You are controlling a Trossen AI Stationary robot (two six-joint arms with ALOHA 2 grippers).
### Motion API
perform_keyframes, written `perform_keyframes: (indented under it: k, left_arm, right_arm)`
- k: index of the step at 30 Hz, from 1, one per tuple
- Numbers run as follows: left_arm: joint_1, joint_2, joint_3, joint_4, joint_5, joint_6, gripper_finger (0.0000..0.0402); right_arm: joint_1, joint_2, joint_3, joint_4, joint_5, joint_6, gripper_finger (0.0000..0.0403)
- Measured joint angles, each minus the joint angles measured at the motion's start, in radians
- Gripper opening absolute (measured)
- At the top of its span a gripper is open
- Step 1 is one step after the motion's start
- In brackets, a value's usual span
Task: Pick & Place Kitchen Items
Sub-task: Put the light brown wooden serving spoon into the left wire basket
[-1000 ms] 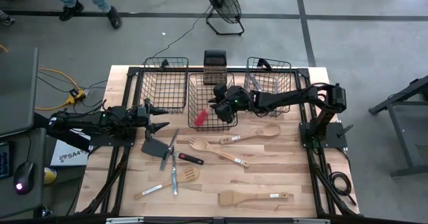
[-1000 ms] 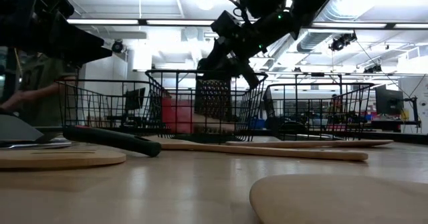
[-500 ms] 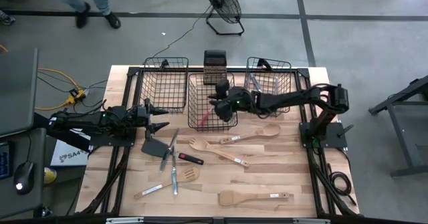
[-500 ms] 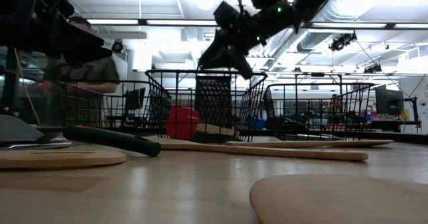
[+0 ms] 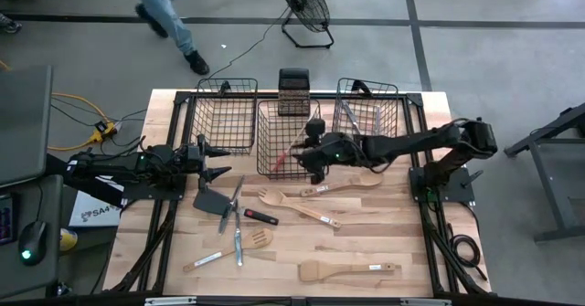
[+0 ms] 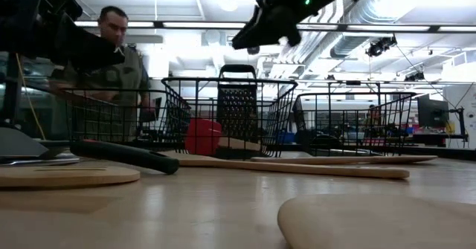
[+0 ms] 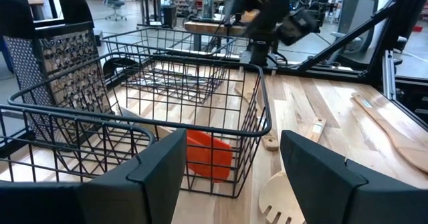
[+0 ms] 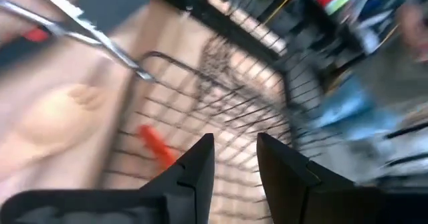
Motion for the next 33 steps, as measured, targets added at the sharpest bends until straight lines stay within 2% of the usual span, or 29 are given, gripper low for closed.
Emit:
perform_keyframes:
  k: [5,10,19,28,33]
  left_arm:
    - [0.0,0.0,0.0,0.0,0.0,0.0,0.0237]
    - [0.0,0.0,0.0,0.0,0.0,0.0,0.0237]
    - [0.0,0.0,0.0,0.0,0.0,0.0,0.0237]
    - [0.0,0.0,0.0,0.0,0.0,0.0,0.0237]
    - [0.0,0.0,0.0,0.0,0.0,0.0,0.0237]
  right_arm:
    - [0.053,-0.056,-0.023,-0.214,-0.041,0.218,0.0105]
    - [0.096,-0.11,-0.087,-0.363,-0.11,0.321,0.0105]
    - [0.159,-0.221,-0.218,-0.447,-0.135,0.415,0.011]
    - [0.146,-0.232,-0.274,-0.5,-0.149,0.453,0.017]
    - [0.118,-0.231,-0.308,-0.522,-0.193,0.457,0.0181]
